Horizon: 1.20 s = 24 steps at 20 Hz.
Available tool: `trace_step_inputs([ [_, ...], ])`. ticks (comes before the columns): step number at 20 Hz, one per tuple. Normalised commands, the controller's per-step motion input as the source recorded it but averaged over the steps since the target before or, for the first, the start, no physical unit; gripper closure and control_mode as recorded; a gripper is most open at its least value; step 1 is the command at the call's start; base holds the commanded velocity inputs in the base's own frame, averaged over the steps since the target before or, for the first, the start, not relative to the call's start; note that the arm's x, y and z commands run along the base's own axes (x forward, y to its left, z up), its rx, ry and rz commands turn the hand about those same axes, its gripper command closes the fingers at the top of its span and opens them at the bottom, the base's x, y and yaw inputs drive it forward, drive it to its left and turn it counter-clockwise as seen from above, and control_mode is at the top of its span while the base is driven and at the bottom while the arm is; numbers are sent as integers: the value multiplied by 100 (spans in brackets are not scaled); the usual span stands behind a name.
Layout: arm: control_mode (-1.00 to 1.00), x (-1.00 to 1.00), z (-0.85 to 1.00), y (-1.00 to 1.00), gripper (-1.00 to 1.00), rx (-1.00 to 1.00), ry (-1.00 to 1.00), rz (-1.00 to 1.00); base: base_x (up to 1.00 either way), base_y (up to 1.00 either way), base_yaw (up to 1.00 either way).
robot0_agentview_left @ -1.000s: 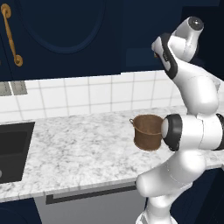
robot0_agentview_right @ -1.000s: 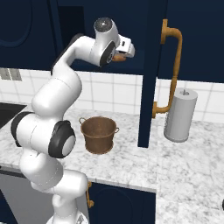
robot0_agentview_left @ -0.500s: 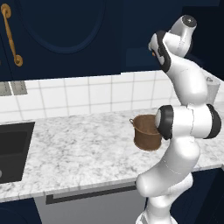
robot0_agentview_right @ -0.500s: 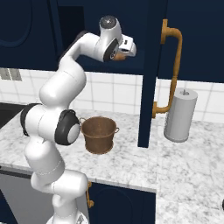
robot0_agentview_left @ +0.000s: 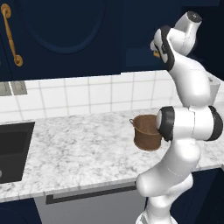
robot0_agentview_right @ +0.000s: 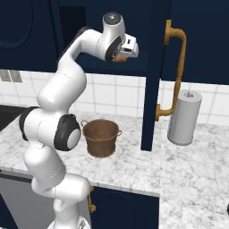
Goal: Open the cabinet, pick up the bread from the cabinet and place it in the basket. Then move the basket to the dining counter.
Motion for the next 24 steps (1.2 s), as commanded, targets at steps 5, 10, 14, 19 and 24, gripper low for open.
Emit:
trace_step_inputs([
  [5,-100,-98,-10,54,100,-2,-16,1,0,0,0],
  [10,-100,-100,29,11,100,0,23,0,0,0,0],
  [14,-100,-100,22,11,100,0,38,0,0,0,0],
  [19,-100,-100,-13,21,100,-1,6,2,0,0,0],
  [24,-100,-34,-95,33,100,-5,9,0,0,0,0],
])
